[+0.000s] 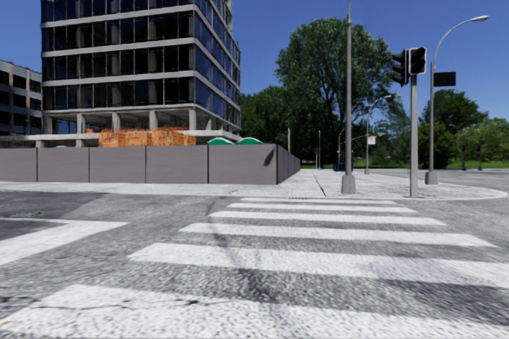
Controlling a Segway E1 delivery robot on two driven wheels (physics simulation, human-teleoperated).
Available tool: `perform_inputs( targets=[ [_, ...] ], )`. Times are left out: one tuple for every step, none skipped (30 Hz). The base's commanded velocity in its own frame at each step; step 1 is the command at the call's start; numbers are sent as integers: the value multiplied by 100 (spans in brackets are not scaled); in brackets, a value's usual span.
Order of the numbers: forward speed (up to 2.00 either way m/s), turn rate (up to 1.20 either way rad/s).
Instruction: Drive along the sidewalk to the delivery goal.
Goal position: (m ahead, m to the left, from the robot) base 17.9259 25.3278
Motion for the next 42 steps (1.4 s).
perform_inputs(
  targets=[
    [169,-33],
    [200,-33],
    [200,-33],
    [200,-33],
    [200,-33],
    [200,-33],
    [200,-33],
    [200,-33],
    [200,-33],
    [200,-33],
    [200,-33],
    [200,-33],
    [200,-33],
    [200,-33],
    [200,-33],
    [200,-33],
    [200,-33],
    [200,-27],
    [200,-4],
    [200,0],
    [200,0],
    [200,0],
    [200,0],
    [200,0],
    [200,0],
    [200,0],
    [200,0],
    [200,0],
    [200,0],
    [200,0],
    [200,0],
    [200,0],
    [200,0],
    [200,0],
    [200,0],
    [200,0],
    [200,0],
    [200,0],
    [200,0],
    [200,0],
    [200,0],
    [200,0]
  ],
)
